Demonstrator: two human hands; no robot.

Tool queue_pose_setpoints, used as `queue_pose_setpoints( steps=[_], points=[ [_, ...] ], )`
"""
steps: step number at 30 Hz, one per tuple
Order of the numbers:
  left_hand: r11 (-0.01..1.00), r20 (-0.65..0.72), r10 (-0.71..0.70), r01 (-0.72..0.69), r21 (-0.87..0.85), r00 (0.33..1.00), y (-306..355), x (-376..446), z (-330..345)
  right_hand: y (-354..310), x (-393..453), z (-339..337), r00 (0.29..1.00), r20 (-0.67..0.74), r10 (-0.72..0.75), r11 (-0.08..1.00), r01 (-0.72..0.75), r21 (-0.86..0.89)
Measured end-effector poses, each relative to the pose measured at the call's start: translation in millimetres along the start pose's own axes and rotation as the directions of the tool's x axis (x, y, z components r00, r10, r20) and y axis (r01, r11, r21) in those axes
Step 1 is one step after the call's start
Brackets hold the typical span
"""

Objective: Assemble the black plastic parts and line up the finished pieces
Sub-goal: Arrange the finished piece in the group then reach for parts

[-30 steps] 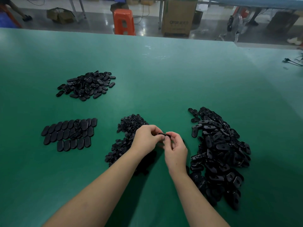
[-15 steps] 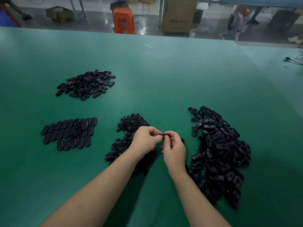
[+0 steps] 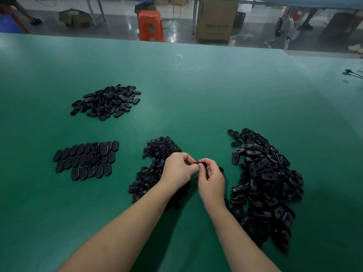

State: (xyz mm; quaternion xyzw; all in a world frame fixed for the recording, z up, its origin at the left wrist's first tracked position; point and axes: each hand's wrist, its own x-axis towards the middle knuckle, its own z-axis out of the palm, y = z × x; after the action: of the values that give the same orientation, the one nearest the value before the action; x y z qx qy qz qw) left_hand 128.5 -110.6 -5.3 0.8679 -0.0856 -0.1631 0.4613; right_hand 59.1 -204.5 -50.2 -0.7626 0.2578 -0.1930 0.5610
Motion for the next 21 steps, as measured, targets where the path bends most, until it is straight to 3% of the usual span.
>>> queue_pose_setpoints(
  steps=[11, 14, 17, 21],
  points=[
    [0.990, 0.067, 0.123, -0.128, 0.061, 0.990, -2, 1, -4, -4, -1, -1, 0.999, -0.025, -0.035, 0.999, 0.034, -0.020],
    [0.955, 0.083, 0.238, -0.249, 0.160, 0.968, 3, -2, -8, -7, -2, -1, 0.998, -0.032, -0.051, 0.998, 0.050, -0.032],
    [0.779, 0.159, 0.424, -0.448, 0.439, 0.892, 6, -4, -12, -10, -3, -1, 0.999, -0.029, -0.028, 0.999, 0.027, -0.030],
    [0.476, 0.244, 0.543, -0.534, 0.699, 0.804, 0, -9, -13, -11, -4, 0, 0.999, -0.038, -0.001, 1.000, 0.000, -0.007]
  ],
)
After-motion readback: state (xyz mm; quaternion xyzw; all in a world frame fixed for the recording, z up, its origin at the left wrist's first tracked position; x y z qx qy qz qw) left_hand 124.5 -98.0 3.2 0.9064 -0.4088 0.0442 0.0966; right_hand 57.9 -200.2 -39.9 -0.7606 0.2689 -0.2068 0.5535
